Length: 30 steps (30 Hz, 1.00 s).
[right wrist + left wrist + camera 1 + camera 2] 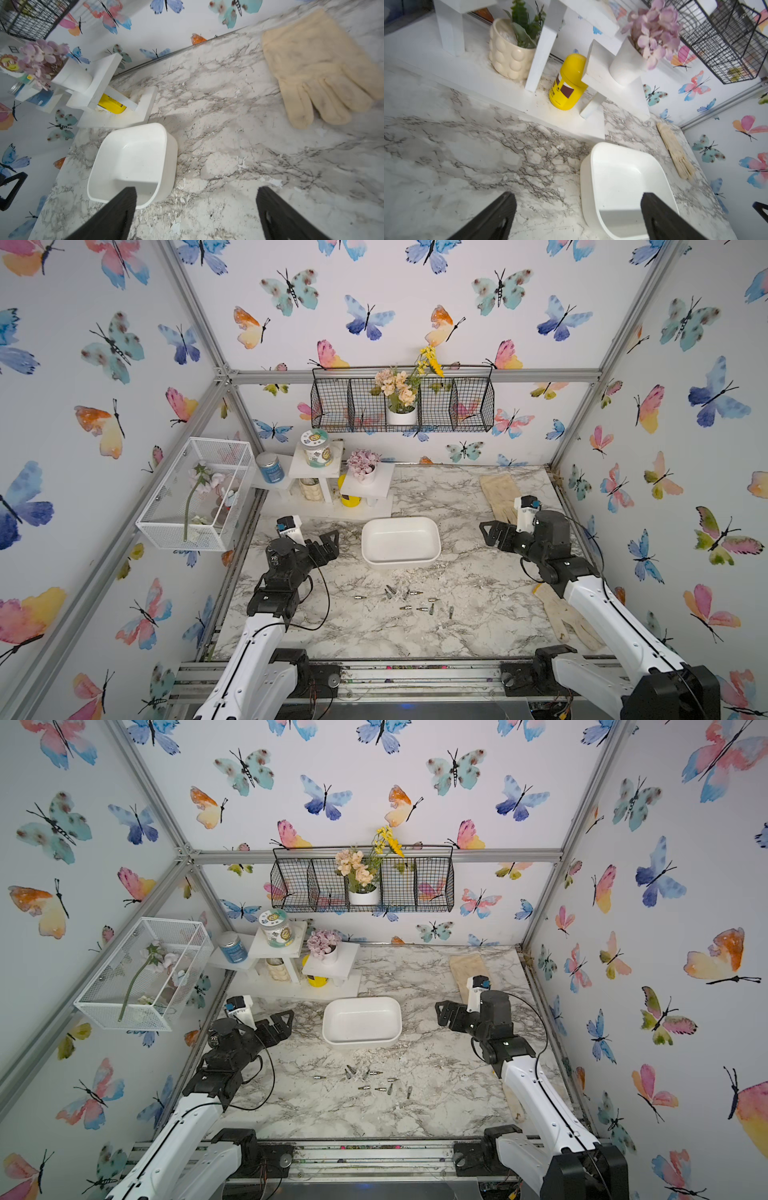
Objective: Put the bit on the desktop into the storage box
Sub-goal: Pick up the screwdriver bit from the center of the board.
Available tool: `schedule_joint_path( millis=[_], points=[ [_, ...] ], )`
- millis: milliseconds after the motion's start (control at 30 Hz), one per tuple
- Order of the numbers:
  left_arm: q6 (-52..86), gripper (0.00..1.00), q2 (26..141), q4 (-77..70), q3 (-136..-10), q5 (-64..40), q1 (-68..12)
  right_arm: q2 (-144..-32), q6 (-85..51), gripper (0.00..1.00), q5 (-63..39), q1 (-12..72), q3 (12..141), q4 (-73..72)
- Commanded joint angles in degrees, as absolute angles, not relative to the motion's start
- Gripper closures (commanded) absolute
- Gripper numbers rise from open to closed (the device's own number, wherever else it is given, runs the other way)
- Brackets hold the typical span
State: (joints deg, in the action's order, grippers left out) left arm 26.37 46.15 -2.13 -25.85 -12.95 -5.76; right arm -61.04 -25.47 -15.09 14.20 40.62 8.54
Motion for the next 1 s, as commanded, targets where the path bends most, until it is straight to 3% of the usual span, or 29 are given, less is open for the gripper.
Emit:
schedule_joint_path(
  millis=[0,233,667,967],
  points=[
    [27.14,0.01,45.36,2.08,-24.96,-14.86,-10.50,-63.27,-28.32,0.03,-10.58,23.48,41.94,13.29],
    [30.06,0.01,45.62,3.79,-23.93,-9.70,-17.67,-67.60,-33.95,0.04,1.12,39.19,42.92,16.43],
    [31.73,0.01,46.02,3.62,-23.16,-6.50,-18.10,-69.59,-42.97,0.10,9.18,53.96,38.97,26.12],
    [32.08,0.01,46.58,3.24,-23.15,-5.48,-18.11,-70.38,-47.11,0.29,8.61,57.39,34.06,25.74]
  ],
)
